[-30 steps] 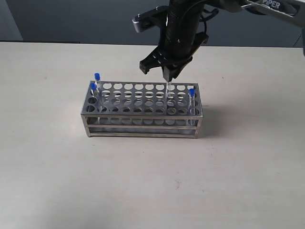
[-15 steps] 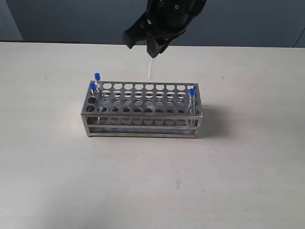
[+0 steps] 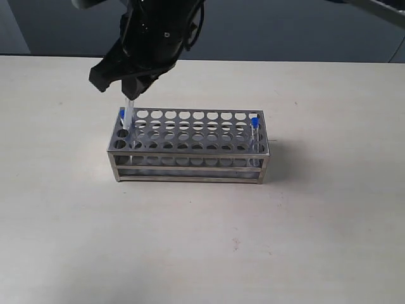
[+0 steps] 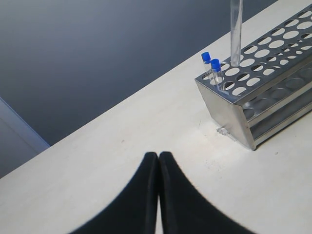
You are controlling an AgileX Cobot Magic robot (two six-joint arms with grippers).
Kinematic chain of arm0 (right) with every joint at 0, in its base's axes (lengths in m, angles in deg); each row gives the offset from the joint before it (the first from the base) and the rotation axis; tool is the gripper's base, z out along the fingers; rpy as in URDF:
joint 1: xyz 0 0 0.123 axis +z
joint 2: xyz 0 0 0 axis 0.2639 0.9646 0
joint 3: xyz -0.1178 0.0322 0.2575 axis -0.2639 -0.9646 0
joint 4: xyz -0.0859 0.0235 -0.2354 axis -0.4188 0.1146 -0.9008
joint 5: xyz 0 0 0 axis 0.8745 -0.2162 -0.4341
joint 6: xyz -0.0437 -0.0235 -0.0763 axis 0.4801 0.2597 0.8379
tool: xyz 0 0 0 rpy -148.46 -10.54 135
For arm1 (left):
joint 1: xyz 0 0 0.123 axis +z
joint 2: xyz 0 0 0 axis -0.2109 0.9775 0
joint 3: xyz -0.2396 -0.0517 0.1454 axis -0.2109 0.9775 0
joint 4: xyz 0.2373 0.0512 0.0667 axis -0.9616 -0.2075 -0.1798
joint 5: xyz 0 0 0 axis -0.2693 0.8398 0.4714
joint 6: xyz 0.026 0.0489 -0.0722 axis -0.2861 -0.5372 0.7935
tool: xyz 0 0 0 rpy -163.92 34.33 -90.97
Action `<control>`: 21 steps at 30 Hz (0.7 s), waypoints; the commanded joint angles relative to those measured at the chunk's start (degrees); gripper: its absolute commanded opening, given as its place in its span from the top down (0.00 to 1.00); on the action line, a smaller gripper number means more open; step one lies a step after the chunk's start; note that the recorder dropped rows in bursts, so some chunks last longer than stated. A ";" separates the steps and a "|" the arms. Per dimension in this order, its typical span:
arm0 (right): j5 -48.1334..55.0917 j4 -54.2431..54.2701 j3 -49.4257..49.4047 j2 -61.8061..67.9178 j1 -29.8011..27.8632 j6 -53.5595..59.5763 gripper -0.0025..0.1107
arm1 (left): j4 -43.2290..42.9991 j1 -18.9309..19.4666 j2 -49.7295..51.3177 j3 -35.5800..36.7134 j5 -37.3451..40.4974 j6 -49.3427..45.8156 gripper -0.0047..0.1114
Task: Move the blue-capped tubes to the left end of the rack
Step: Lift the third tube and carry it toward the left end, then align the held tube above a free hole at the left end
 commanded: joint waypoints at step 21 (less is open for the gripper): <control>1.61 -3.11 7.40 7.67 0.35 1.73 0.98 | 0.90 -0.22 0.20 -0.30 -0.33 0.28 0.95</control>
